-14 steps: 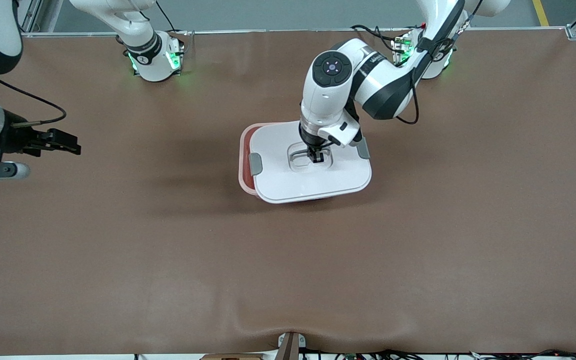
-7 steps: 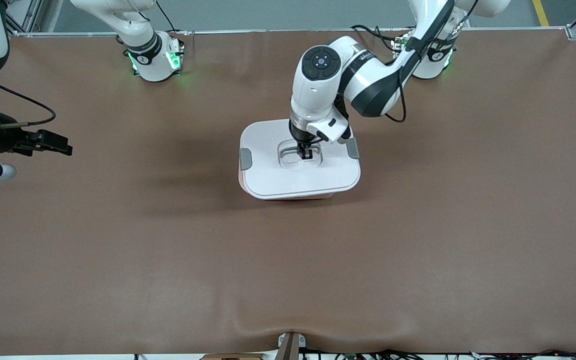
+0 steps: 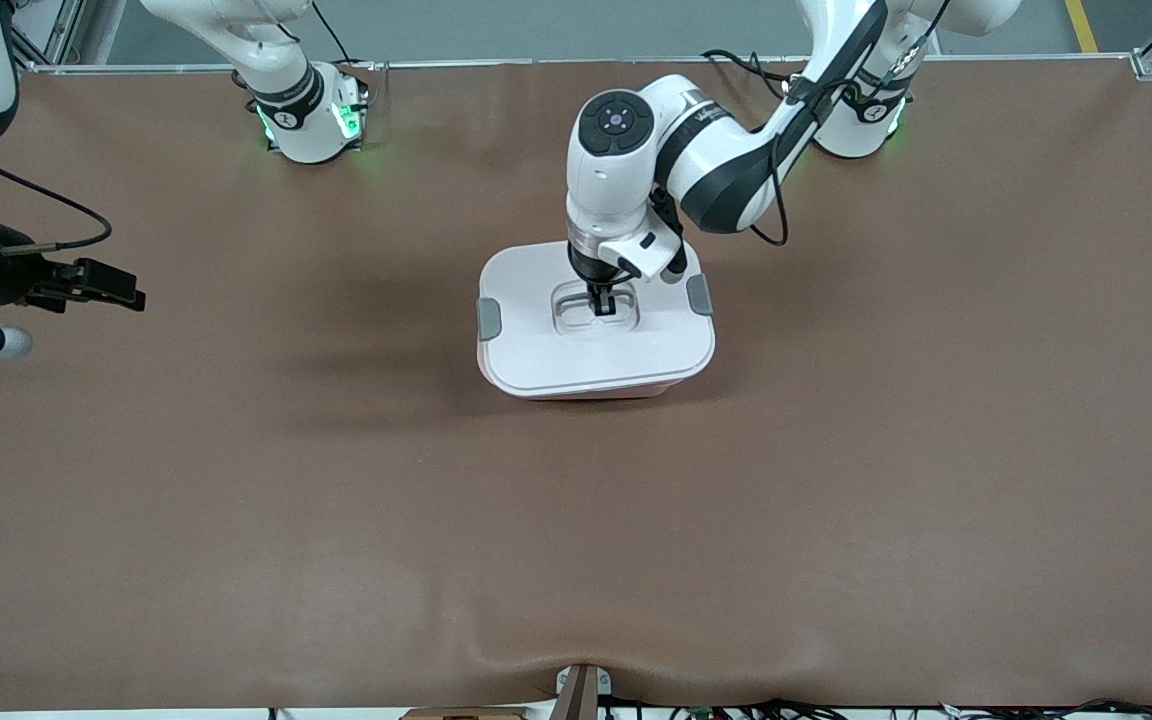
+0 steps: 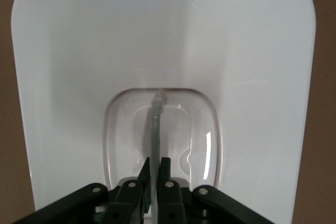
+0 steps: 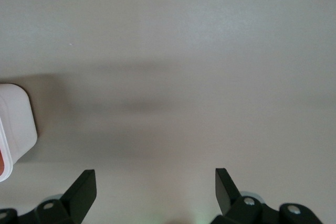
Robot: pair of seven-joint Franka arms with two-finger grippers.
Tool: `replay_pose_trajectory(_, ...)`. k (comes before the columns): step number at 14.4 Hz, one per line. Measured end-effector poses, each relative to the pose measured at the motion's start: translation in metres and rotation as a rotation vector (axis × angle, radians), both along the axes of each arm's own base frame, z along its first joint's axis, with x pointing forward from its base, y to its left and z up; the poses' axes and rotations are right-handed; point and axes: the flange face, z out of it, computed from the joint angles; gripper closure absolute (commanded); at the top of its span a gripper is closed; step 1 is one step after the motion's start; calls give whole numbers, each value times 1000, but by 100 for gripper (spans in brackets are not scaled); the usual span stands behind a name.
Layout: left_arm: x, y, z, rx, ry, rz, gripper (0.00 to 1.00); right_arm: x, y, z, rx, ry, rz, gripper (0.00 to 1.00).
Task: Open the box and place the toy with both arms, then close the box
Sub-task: 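Lower the lid onto the box with the left gripper and press it down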
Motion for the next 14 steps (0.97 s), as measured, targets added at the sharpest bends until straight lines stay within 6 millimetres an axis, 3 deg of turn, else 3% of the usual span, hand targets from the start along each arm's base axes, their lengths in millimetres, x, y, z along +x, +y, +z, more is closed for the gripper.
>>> replay_pose_trajectory(4,-12,-11,-17,26,4,-3,100,-15,-1,12,3,-6,-2,0)
replay_pose_trajectory(8,-17,-16,-17,35,-9,-24,100,-35,-23,4,3,-12,-45,0)
replay_pose_trajectory(14,-21,-18,-21,47,-41,-75,100,-34,-6,11,1,-55,-15,0)
